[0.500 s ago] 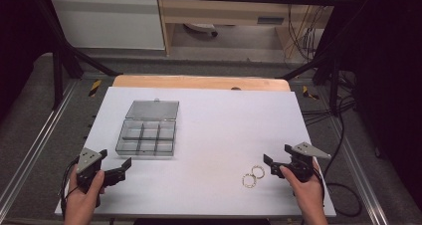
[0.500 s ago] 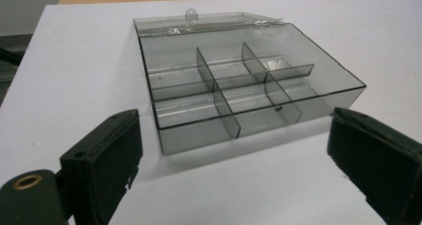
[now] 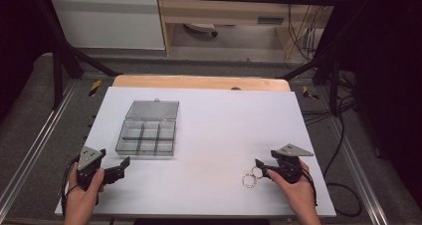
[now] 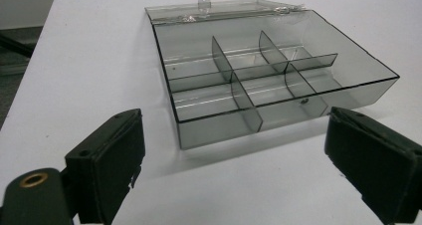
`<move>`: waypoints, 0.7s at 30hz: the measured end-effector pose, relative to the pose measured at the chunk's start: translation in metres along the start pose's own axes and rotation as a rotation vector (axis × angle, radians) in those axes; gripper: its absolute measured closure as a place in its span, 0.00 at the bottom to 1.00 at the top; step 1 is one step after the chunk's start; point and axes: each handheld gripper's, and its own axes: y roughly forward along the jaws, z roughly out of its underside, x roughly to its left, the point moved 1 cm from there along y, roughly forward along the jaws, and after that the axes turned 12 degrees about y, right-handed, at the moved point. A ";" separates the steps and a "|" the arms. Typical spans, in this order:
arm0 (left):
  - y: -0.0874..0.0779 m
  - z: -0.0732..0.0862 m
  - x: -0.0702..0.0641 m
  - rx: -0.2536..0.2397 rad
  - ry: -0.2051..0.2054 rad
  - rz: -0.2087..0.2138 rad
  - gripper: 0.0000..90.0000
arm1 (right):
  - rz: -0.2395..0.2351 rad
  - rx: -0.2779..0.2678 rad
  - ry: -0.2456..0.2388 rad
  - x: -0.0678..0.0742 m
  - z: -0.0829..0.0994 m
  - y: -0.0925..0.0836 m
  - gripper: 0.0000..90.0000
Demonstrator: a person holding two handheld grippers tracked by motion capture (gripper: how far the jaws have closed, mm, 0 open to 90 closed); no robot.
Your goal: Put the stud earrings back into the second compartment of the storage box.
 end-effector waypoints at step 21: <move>0.003 0.001 0.000 0.009 -0.013 0.031 0.12 | -0.011 0.147 -0.061 0.002 0.011 0.013 0.80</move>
